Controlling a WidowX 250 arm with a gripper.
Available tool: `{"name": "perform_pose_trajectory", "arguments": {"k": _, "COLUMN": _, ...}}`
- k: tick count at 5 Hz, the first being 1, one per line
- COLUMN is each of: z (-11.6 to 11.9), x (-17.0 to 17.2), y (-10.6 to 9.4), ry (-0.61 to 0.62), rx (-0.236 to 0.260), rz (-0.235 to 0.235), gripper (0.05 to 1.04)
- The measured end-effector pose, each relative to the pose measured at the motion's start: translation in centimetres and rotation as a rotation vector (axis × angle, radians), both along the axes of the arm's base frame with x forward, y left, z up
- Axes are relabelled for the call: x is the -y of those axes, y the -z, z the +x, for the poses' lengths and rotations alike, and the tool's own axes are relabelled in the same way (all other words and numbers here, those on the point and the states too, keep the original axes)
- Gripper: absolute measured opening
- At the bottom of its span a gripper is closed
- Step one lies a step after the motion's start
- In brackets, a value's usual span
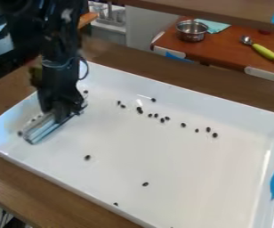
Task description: Sweep into pile
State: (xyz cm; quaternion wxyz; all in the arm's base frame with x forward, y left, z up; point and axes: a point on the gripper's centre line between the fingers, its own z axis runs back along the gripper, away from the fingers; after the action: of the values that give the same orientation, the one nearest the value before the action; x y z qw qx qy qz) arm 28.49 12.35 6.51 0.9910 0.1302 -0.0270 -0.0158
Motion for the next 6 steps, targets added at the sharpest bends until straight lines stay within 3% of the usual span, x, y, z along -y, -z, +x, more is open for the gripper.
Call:
{"name": "perform_pose_trajectory", "arguments": {"k": 1, "z": 0.0, "x": 1.3, "y": -2.0, "ry": 0.021, "rx": 0.066, "rz": -0.058, "gripper": 0.354}}
{"name": "perform_pose_trajectory", "arguments": {"k": 2, "z": 0.5, "x": 4.1, "y": -3.5, "ry": 0.049, "rx": 0.119, "rz": -0.146, "gripper": 0.354}}
{"name": "perform_pose_trajectory", "arguments": {"k": 3, "z": 1.8, "x": 8.3, "y": -4.6, "ry": 0.102, "rx": 0.155, "rz": -0.181, "gripper": 0.354}}
{"name": "perform_pose_trajectory", "arguments": {"k": 5, "z": 3.8, "x": 16.7, "y": -3.7, "ry": 0.105, "rx": 0.112, "rz": -0.211, "gripper": 0.354}}
{"name": "perform_pose_trajectory", "arguments": {"k": 6, "z": 4.9, "x": 19.4, "y": -3.6, "ry": 0.051, "rx": 0.082, "rz": -0.236, "gripper": 0.354}}
